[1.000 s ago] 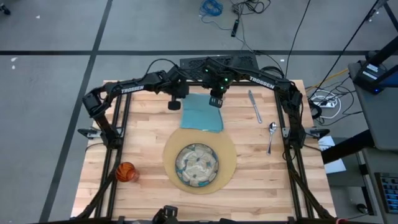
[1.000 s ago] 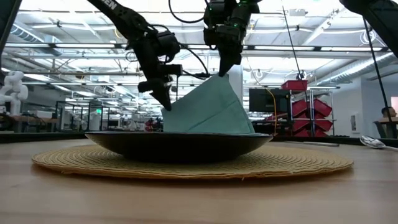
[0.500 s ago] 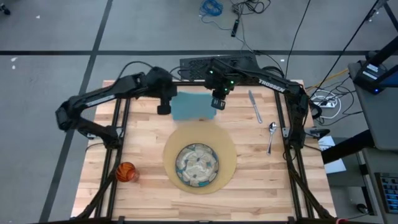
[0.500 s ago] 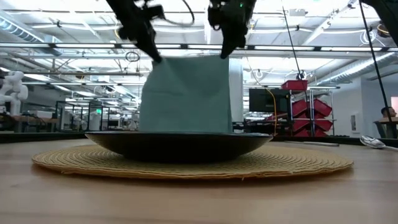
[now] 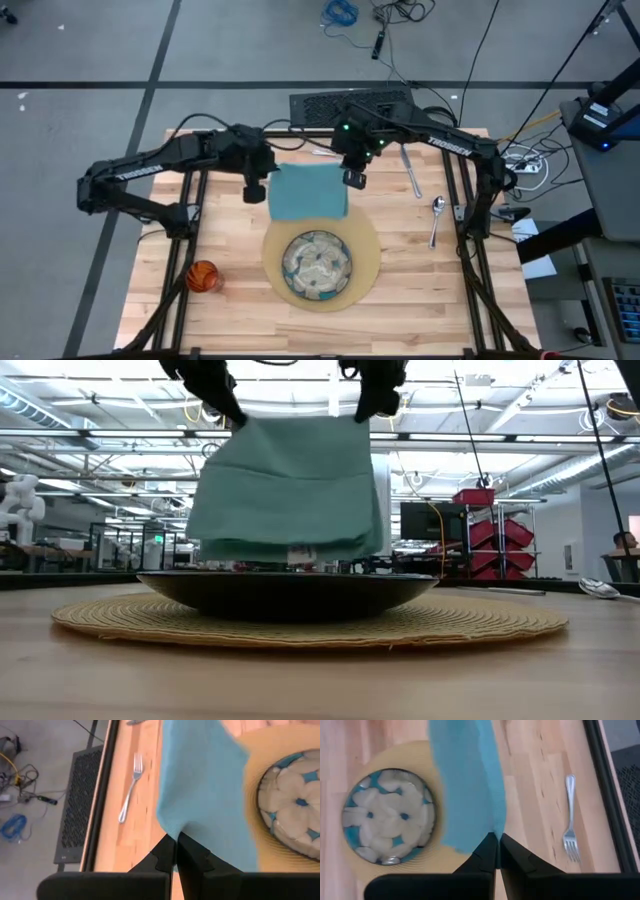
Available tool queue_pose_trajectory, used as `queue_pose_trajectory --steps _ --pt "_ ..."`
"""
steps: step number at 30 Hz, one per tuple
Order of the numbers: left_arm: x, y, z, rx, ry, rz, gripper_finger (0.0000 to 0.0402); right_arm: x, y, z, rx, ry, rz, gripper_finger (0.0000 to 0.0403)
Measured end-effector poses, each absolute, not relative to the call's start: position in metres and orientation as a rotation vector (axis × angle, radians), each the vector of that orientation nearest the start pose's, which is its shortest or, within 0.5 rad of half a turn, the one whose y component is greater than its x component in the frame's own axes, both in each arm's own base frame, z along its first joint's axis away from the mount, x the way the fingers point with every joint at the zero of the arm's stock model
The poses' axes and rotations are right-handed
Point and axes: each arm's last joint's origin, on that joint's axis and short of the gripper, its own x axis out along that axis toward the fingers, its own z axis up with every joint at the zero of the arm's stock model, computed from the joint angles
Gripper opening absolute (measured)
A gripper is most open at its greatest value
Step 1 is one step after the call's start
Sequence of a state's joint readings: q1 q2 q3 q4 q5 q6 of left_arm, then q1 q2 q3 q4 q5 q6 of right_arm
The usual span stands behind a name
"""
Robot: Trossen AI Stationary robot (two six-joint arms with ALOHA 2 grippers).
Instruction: Set table place
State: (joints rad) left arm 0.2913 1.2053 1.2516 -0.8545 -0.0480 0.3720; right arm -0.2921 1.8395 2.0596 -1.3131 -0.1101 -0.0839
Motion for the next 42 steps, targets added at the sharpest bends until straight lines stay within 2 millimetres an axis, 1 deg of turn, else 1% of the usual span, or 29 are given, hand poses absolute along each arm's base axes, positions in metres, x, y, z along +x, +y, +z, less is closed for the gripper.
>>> queue_pose_trajectory --steps 2,7,11,15,18,21,26,30,36,38,42 --pt "0.231 0.071 0.34 0.248 0.899 0.169 0.0 0.35 -0.11 0.375 0.145 1.107 -0.125 0.0" --pt "0.251 0.09 0.298 0.259 1.052 0.17 0.0 0.365 -0.138 0.335 0.138 1.211 -0.118 0.0" --pt "0.265 0.114 0.271 0.297 1.134 0.217 0.0 0.369 -0.169 0.303 0.156 1.271 -0.135 0.0" --pt "0.275 0.139 0.245 0.304 1.212 0.241 0.0 0.368 -0.198 0.281 0.2 1.307 -0.161 0.0" --pt "0.279 0.148 0.226 0.275 1.272 0.235 0.0 0.369 -0.21 0.265 0.262 1.314 -0.106 0.0" --pt "0.283 0.149 0.216 0.272 1.312 0.212 0.0 0.374 -0.208 0.254 0.263 1.335 -0.059 0.0" --pt "0.285 0.145 0.215 0.258 1.297 0.178 0.0 0.38 -0.195 0.247 0.264 1.384 -0.002 0.0" --pt "0.286 0.136 0.214 0.235 1.314 0.139 0.0 0.386 -0.18 0.247 0.283 1.376 0.075 0.0" --pt "0.291 0.116 0.213 0.21 1.315 0.063 0.0 0.392 -0.159 0.246 0.285 1.403 0.104 0.0" --pt "0.293 0.111 0.213 0.213 1.317 0.047 0.0 0.389 -0.154 0.242 0.296 1.422 0.105 0.0" --pt "0.295 0.101 0.211 0.227 1.322 0.019 0.0 0.374 -0.146 0.23 0.327 1.412 0.073 0.0"
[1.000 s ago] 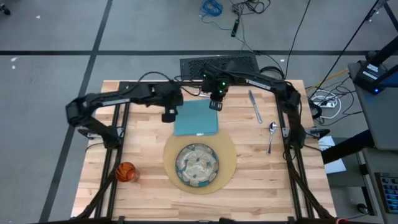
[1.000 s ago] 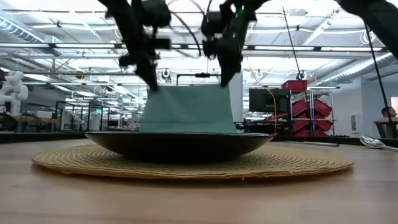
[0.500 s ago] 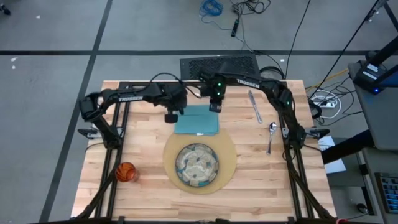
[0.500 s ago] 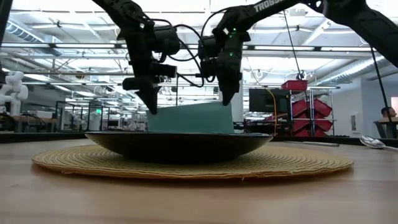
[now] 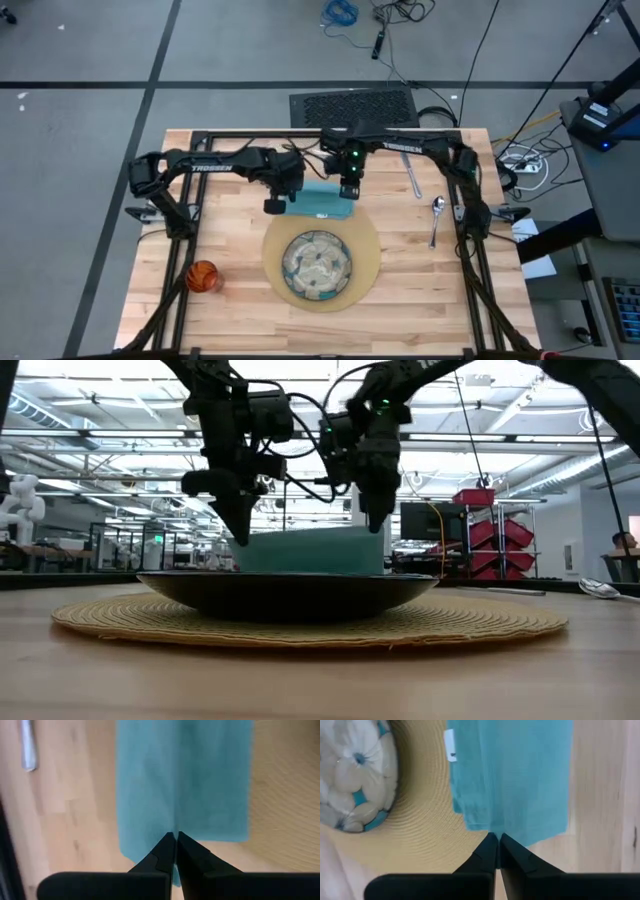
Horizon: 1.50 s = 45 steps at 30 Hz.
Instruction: Set table place
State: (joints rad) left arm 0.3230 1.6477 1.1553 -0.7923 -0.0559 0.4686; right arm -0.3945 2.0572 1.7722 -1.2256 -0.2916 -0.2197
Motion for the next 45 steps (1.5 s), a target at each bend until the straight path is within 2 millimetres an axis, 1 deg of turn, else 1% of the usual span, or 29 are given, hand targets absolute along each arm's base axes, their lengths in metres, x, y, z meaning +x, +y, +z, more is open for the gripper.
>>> queue_pose_trajectory --steps 2,5,7,9,14,18,22,26,29,34,40,45 --pt "0.297 0.097 0.211 0.234 1.317 0.006 0.0 0.365 -0.145 0.227 0.336 1.379 0.046 0.0" --pt "0.298 0.094 0.211 0.233 1.313 0.006 0.0 0.357 -0.141 0.229 0.335 1.312 0.017 0.0" --pt "0.298 0.091 0.211 0.219 1.321 0.011 0.0 0.355 -0.137 0.23 0.333 1.273 0.006 0.0" --pt "0.297 0.089 0.211 0.205 1.331 0.014 0.0 0.354 -0.132 0.226 0.337 1.27 0.013 0.0" --pt "0.299 0.082 0.211 0.199 1.328 0.013 0.0 0.357 -0.117 0.21 0.359 1.253 0.061 0.0" --pt "0.299 0.077 0.21 0.189 1.341 0.01 0.0 0.359 -0.112 0.204 0.37 1.243 0.06 0.0" --pt "0.295 0.072 0.2 0.172 1.367 0.009 0.0 0.359 -0.106 0.198 0.371 1.248 0.065 0.0" --pt "0.291 0.07 0.184 0.172 1.35 0.01 0.0 0.358 -0.105 0.194 0.387 1.254 0.059 0.0" --pt "0.289 0.07 0.177 0.171 1.343 0.012 0.0 0.356 -0.105 0.191 0.399 1.263 0.049 0.0" --pt "0.289 0.07 0.177 0.165 1.338 0.014 0.0 0.353 -0.104 0.186 0.418 1.281 0.04 0.0" --pt "0.29 0.07 0.177 0.168 1.333 0.013 0.0 0.348 -0.102 0.175 0.443 1.305 0.028 0.0" --pt "0.29 0.065 0.177 0.181 1.336 -0.004 0.0 0.348 -0.101 0.174 0.449 1.305 0.026 0.0"
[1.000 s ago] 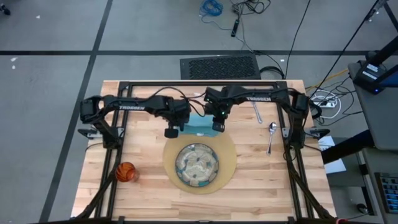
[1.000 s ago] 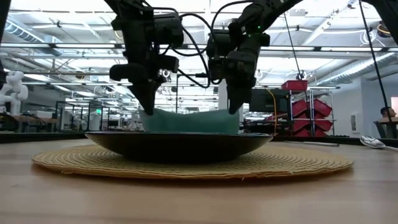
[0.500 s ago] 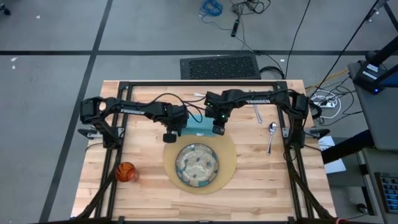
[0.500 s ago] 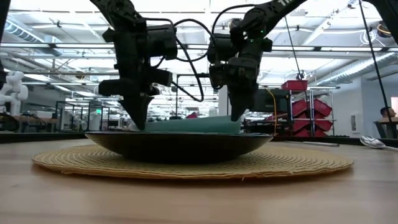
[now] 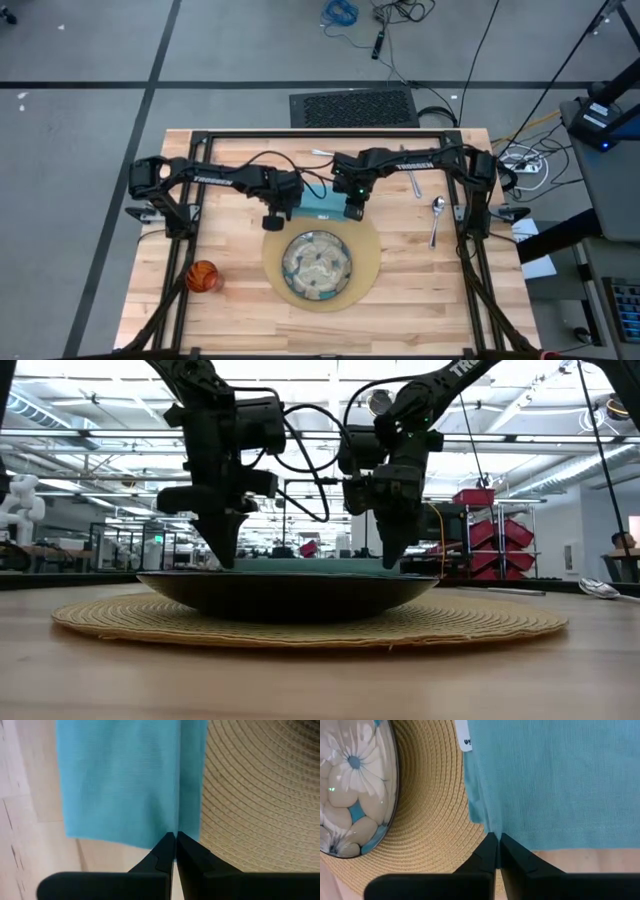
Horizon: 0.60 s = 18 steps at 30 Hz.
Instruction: Set table place
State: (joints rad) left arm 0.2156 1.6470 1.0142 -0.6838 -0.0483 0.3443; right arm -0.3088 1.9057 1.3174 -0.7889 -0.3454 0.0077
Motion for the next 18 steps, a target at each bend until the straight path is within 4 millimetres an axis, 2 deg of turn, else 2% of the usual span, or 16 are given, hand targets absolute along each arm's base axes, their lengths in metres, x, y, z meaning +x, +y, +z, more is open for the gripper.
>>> queue_pose_trajectory --steps 13,18 --pt "0.2909 0.0623 0.1766 0.15 1.328 -0.017 0.0 0.3509 -0.0928 0.1737 0.437 1.305 0.035 0.0001" --pt "0.2925 0.0621 0.177 0.138 1.307 -0.026 0.0 0.351 -0.0932 0.1737 0.442 1.304 0.028 0.0022"
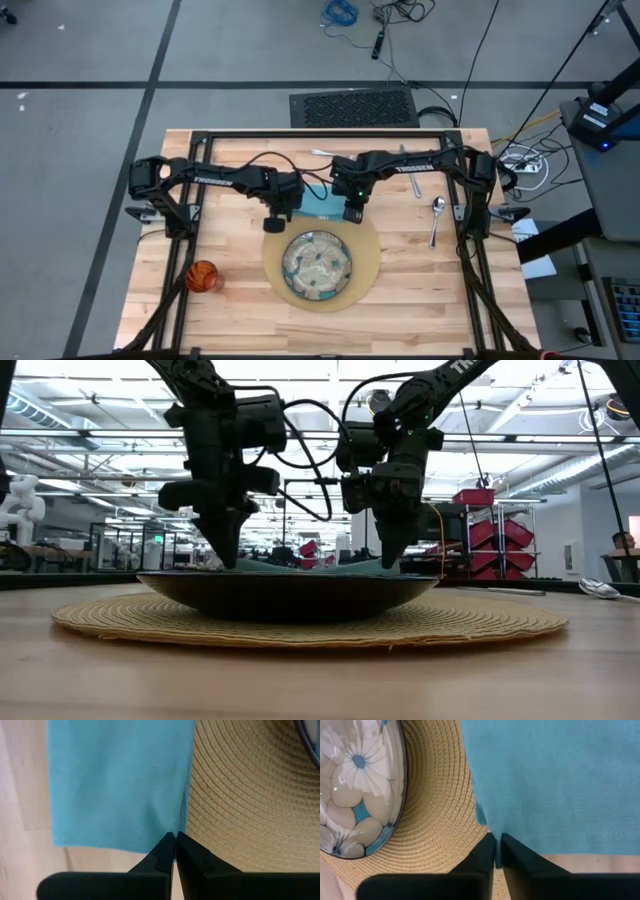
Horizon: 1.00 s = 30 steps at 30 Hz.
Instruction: Set table place
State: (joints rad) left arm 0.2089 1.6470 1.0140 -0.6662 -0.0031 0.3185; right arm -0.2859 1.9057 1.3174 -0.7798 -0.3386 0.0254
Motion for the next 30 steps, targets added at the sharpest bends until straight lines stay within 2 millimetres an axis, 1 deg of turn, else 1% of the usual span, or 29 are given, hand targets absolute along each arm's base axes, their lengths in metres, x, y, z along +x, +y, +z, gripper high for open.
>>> queue_pose_trajectory --steps 5,9,12,16,20,22,25,27,29,30 --pt "0.293 0.063 0.177 0.151 1.308 -0.003 0.0007 0.351 -0.093 0.174 0.442 1.303 0.027 0.0067" --pt "0.292 0.063 0.177 0.071 1.314 0.057 0.0035 0.35 -0.093 0.174 0.445 1.31 0.027 0.0114" --pt "0.289 0.062 0.178 0.059 1.355 0.055 0.0059 0.349 -0.093 0.173 0.448 1.322 0.026 0.0149" --pt "0.291 0.063 0.186 0.058 1.371 0.053 0.0084 0.349 -0.093 0.173 0.46 1.324 0.017 0.0187" --pt "0.295 0.064 0.204 0.067 1.385 0.063 0.0099 0.346 -0.093 0.176 0.468 1.366 0.019 0.0211" --pt "0.297 0.066 0.212 0.113 1.393 0.091 0.0102 0.347 -0.095 0.182 0.461 1.375 0.025 0.0219" --pt "0.3 0.071 0.219 0.272 1.401 0.159 0.0102 0.351 -0.1 0.199 0.441 1.371 0.016 0.0222" --pt "0.297 0.076 0.22 0.373 1.44 0.266 0.0102 0.353 -0.103 0.212 0.362 1.394 -0.052 0.022" --pt "0.294 0.081 0.218 0.379 1.482 0.365 0.0102 0.351 -0.106 0.223 0.267 1.446 -0.131 0.0215" --pt "0.291 0.083 0.217 0.374 1.509 0.369 0.0102 0.348 -0.108 0.227 0.23 1.484 -0.161 0.0213"
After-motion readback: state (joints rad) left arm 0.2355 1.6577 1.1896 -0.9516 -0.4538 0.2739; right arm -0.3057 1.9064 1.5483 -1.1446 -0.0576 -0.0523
